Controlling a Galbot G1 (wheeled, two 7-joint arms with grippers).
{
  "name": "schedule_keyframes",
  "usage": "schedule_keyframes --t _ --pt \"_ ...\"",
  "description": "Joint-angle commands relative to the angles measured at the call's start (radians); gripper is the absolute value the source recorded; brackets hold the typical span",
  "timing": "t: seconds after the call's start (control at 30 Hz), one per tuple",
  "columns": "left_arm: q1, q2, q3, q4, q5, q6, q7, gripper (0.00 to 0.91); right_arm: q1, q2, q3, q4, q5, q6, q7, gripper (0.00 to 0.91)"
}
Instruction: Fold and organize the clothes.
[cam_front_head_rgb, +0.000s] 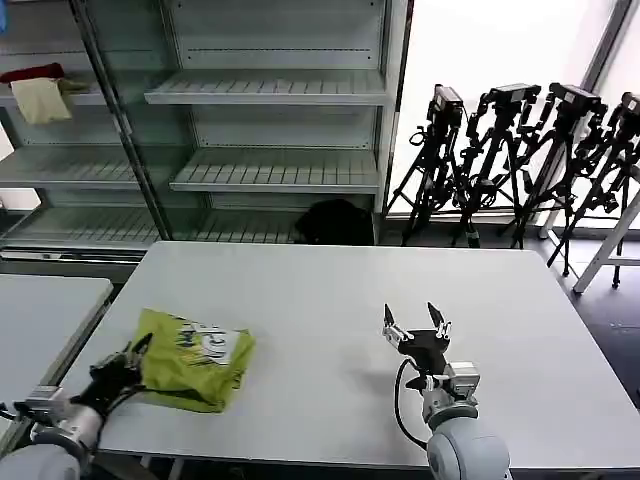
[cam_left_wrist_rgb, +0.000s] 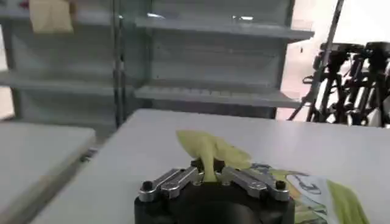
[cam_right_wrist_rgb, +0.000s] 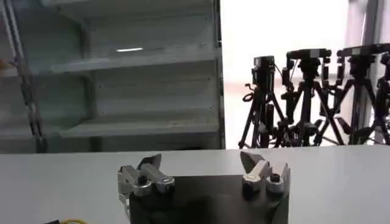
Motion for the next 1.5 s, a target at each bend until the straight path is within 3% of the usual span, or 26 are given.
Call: schedule_keyframes --t 0.03,0.23,0.33,0.47,0.53,0.57,0.67,0.73,0.83,1.17,1.23,1.43,1.5 --pt "0.025 0.292 -0.246 -0.015 0.123 -0.036 0.056 0.0 0.0 0.001 0.005 -0.009 0.005 0.012 -0.001 0.907" --pt "0.004 0.408 -0.222 -0.055 0.202 -0.037 0.06 0.0 -0.013 -0.005 0.017 -0.022 0.018 0.032 -0.004 0.907" --pt "-0.008 0.42 -0.167 -0.112 0.29 -0.028 0.057 0.0 -0.026 -0.011 0.028 -0.029 0.021 0.046 -0.008 0.907" --pt "0.054 0.278 0.039 -0.237 0.547 -0.058 0.059 0.0 -0.052 -0.032 0.058 -0.049 0.043 0.074 -0.009 0.907" --pt "0.068 0.166 0.253 -0.248 0.709 -0.09 0.046 0.01 -0.064 -0.041 0.073 -0.063 0.049 0.083 -0.009 0.907" --pt "0.069 0.093 0.379 -0.226 0.794 -0.117 0.037 0.01 -0.068 -0.047 0.077 -0.069 0.05 0.088 -0.008 0.907" --pt "0.054 -0.042 0.539 -0.108 0.983 -0.169 0.019 0.01 -0.078 -0.054 0.088 -0.086 0.056 0.095 -0.008 0.907" --pt "0.025 -0.104 0.641 -0.056 1.009 -0.182 -0.001 0.01 -0.084 -0.055 0.094 -0.104 0.055 0.1 -0.008 0.907" --pt "-0.028 -0.136 0.706 -0.047 0.952 -0.149 -0.028 0.01 -0.088 -0.06 0.093 -0.126 0.054 0.107 -0.004 0.907" --pt "-0.169 -0.108 0.783 -0.063 0.596 -0.029 -0.181 0.02 -0.07 -0.041 0.067 -0.067 0.03 0.082 -0.01 0.907" --pt "-0.182 -0.11 0.804 -0.06 0.588 -0.012 -0.19 0.907 -0.068 -0.031 0.055 -0.043 0.021 0.068 -0.019 0.907" --pt "-0.238 -0.117 0.848 -0.076 0.467 0.0 -0.221 0.907 -0.05 -0.01 0.012 0.04 0.045 -0.02 -0.047 0.907" --pt "-0.263 -0.107 0.843 -0.099 0.353 0.02 -0.246 0.907 -0.032 0.001 -0.011 0.061 0.095 -0.084 -0.045 0.907"
